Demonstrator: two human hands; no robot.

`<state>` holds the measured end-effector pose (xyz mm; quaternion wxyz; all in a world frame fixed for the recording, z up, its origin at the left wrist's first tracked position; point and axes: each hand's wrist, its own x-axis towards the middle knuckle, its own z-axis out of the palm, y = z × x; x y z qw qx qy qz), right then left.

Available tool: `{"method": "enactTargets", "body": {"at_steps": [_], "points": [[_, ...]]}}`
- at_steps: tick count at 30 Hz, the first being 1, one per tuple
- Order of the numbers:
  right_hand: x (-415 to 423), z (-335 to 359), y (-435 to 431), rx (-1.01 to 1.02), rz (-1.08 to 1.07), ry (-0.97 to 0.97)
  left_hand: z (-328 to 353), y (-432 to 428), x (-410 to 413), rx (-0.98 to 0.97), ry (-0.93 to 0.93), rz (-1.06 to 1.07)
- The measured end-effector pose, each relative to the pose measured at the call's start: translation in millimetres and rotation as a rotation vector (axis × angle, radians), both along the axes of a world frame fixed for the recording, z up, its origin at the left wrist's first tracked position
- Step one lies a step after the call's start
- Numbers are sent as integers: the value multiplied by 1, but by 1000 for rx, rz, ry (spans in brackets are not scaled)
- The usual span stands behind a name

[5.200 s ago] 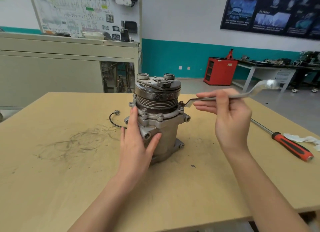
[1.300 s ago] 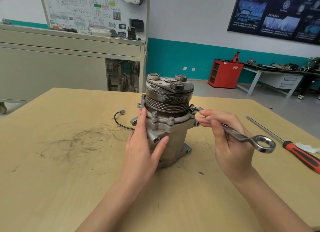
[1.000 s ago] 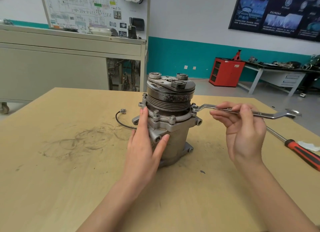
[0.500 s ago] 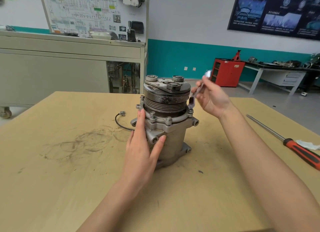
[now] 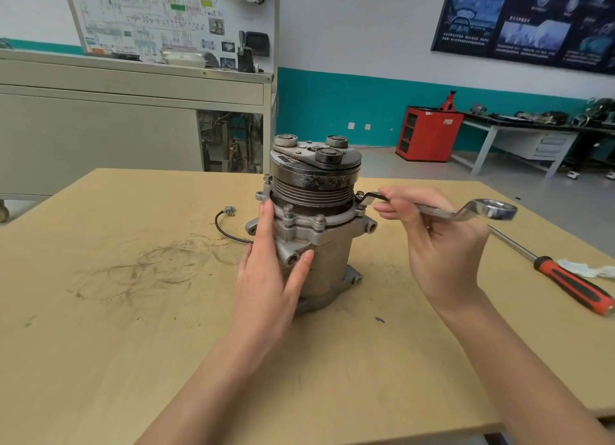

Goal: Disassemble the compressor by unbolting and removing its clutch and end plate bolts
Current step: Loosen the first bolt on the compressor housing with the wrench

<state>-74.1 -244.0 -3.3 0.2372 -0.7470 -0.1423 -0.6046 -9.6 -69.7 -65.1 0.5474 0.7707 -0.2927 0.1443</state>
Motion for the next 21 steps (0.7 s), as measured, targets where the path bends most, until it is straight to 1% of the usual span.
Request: {"method": "enactTargets", "body": {"at_steps": [3,6,8,10,13,15,16,18,20,21], "points": [[-2,-3,2,-59,-69,-18,0,0,0,-4,-8,-3],[-3,-13,7,-71,-13,22,-1,-1,0,-11,-15,2],[-1,-19,8,-6,66,23,-1,-1,0,-9,-19,8],[3,-20,7,226,216,23,-2,-1,0,-8,-18,8],[11,-15,-8,710,445,80,-2,-2,0,1,-17,11],[24,-5,-28,986,635,215,-2,-2,0,-3,-14,13],[34,2,-38,1086,733,310,-2,-2,0,-5,-11,12],[56,16,-54,1178,861,536,-2,-2,-1,-6,-5,11],[77,22,-60,1158,950,738,-1,-2,-2,-1,0,13],[86,23,-60,1140,988,805,-1,-1,-2,3,1,15]]}}
